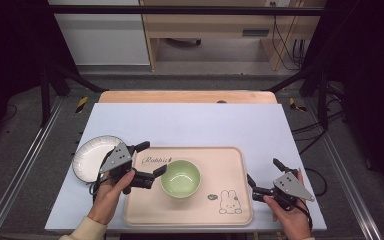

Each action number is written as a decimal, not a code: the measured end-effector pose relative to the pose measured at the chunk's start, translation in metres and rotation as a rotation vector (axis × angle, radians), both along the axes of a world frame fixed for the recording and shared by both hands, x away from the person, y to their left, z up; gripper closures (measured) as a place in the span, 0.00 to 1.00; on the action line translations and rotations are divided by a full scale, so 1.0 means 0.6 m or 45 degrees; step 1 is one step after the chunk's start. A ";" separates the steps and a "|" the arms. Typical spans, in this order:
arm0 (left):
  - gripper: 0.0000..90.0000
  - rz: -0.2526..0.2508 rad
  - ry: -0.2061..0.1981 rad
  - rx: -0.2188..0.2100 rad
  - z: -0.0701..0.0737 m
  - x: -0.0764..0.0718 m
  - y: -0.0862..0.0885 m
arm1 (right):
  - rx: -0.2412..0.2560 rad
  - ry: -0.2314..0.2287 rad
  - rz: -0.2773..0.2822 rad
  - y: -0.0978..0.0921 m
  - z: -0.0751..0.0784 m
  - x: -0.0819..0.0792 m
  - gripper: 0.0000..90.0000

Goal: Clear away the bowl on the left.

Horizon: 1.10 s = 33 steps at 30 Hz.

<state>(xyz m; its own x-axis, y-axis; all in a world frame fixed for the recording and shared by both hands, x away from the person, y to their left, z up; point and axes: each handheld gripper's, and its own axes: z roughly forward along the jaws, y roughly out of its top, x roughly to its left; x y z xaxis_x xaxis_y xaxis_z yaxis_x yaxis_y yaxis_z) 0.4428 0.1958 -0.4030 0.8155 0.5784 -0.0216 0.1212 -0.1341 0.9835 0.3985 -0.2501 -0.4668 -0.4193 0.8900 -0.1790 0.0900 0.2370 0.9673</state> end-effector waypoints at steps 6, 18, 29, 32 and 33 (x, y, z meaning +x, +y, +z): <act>0.03 0.011 -0.013 -0.021 -0.007 -0.009 0.021 | -0.001 -0.001 0.000 0.000 0.000 0.000 0.03; 0.03 0.064 -0.045 -0.045 -0.004 -0.018 0.064 | 0.002 -0.005 0.012 0.002 0.000 -0.001 0.03; 0.03 0.149 -0.053 -0.058 -0.013 -0.027 0.112 | 0.004 -0.012 0.023 0.003 0.000 -0.001 0.03; 0.03 0.172 -0.059 -0.065 -0.014 -0.028 0.124 | 0.005 -0.015 0.028 0.004 0.000 -0.001 0.03; 0.03 0.179 -0.059 -0.068 -0.015 -0.029 0.127 | 0.005 -0.017 0.030 0.004 0.000 -0.002 0.03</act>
<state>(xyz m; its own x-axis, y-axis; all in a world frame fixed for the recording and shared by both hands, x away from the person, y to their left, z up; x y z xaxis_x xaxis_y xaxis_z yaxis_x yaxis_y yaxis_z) 0.4255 0.2720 -0.4121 0.7276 0.6857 -0.0198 0.0895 -0.0662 0.9938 0.3976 -0.2476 -0.4665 -0.4378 0.8806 -0.1810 0.0718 0.2349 0.9694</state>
